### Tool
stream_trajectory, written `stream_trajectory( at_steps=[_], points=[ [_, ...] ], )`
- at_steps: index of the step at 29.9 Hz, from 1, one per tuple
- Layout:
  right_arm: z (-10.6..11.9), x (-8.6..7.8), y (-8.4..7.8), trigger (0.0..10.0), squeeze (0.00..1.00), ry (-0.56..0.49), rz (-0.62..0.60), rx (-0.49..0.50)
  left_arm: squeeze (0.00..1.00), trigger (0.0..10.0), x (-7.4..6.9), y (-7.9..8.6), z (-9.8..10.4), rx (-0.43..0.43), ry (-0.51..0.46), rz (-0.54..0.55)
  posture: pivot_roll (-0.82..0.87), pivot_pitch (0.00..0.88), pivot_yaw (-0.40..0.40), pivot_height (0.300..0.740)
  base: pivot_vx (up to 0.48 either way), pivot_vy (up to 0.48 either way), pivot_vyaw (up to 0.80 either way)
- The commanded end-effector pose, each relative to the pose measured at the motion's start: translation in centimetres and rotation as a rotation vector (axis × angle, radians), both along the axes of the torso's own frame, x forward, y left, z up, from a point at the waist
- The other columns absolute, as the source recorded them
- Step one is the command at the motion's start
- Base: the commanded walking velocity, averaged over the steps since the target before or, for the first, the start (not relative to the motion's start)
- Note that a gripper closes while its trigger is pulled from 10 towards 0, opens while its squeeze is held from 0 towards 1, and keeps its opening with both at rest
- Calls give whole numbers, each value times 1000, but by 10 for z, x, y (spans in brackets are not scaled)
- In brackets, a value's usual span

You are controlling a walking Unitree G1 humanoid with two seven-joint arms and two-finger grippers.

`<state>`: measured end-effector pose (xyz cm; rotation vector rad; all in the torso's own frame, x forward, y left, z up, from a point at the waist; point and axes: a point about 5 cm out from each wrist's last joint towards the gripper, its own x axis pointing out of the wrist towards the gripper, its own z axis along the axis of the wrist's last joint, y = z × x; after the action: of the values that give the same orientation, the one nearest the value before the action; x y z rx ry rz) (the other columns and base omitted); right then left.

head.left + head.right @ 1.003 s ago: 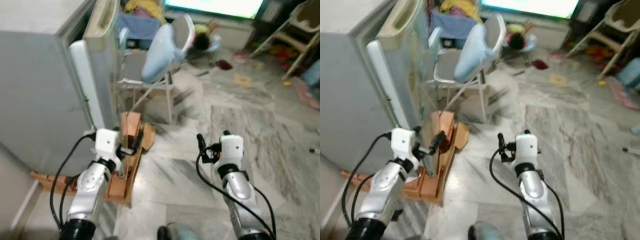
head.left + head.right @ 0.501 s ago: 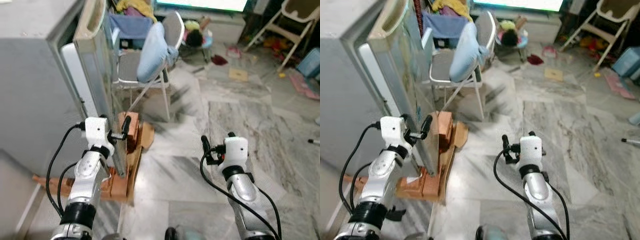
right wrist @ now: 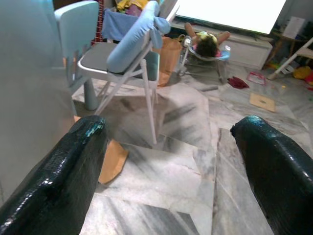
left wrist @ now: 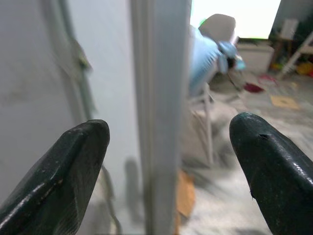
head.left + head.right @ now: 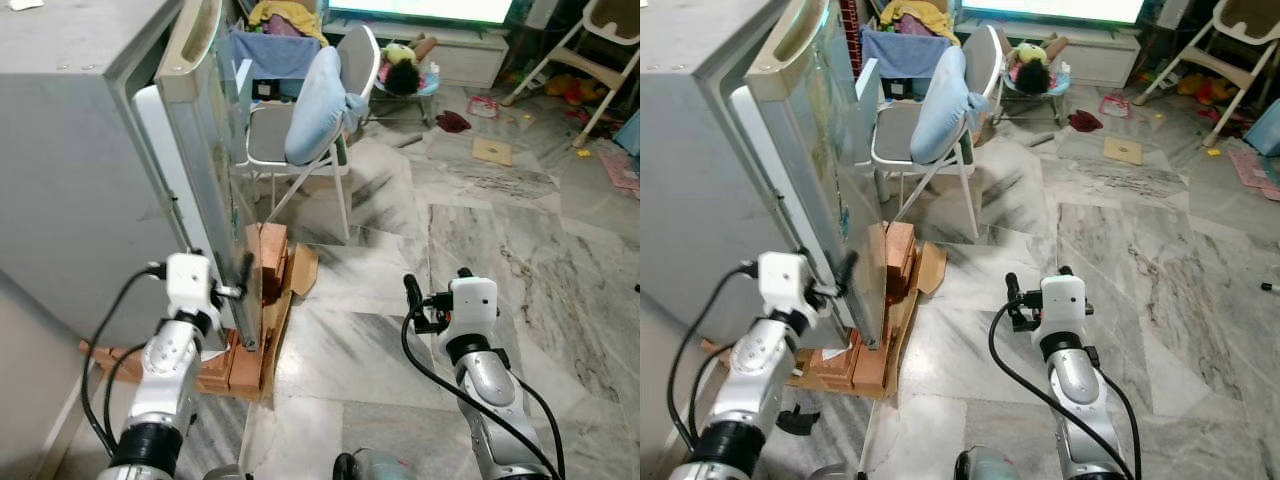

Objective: Restocking fridge

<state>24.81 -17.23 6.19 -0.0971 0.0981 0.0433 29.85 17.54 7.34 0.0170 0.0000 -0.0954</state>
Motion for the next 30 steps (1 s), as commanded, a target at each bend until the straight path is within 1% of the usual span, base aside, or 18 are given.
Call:
stream_trajectory(
  at_steps=[1,4,6,7,8,9,12,14,19,20,24,25,29,30],
  points=[
    [9,4,1,10000,0,-30,8,-8,0,10000,5,-1,2,5,-4,0,-57,35,-39,740,0,0,0],
    [12,5,1,10000,0,-39,9,-13,0,10000,20,-5,10,-2,-21,-9,-71,33,-34,740,0,0,0],
    [12,5,0,10000,0,-40,6,-16,0,10000,26,-9,15,-21,-34,-33,-74,32,-32,740,0,0,0],
    [12,5,0,10000,0,-40,6,-16,0,10000,26,-9,15,-21,-34,-33,-74,32,-32,740,0,0,0],
    [12,4,-1,10000,0,-39,1,-17,0,10000,30,-13,19,-30,-41,-50,-75,29,-30,740,0,0,0],
    [12,4,-1,10000,0,-39,1,-17,0,10000,30,-13,19,-30,-41,-50,-75,29,-30,740,0,0,0],
    [10,4,-2,10000,0,-35,-5,-17,0,10000,35,-20,22,-42,-39,-77,-74,27,-28,740,0,0,0],
    [10,4,-2,10000,0,-34,-6,-16,0,10000,39,-25,23,-32,-31,-94,-71,27,-29,740,0,0,0],
    [10,6,1,10000,0,-36,-3,-11,0,10000,51,-37,30,-18,-41,-89,-73,24,-27,740,0,0,0],
    [10,6,1,10000,0,-36,-3,-11,0,10000,51,-37,30,-18,-41,-89,-73,24,-27,740,0,0,0],
    [10,5,0,10000,0,-35,-9,-12,0,10000,61,-51,38,-15,-44,-96,-85,20,-21,740,0,0,0],
    [10,4,-1,10000,0,-36,-14,-11,0,10000,63,-58,42,-27,-47,-124,-90,20,-18,740,0,0,0],
    [10,4,-2,10000,0,-35,-18,-13,0,10000,65,-64,44,-32,-51,-156,-92,18,-17,740,0,0,0],
    [10,3,-3,10000,0,-34,-22,-12,0,10000,65,-77,46,-34,-53,-230,-92,18,-17,740,0,0,0]
  ],
)
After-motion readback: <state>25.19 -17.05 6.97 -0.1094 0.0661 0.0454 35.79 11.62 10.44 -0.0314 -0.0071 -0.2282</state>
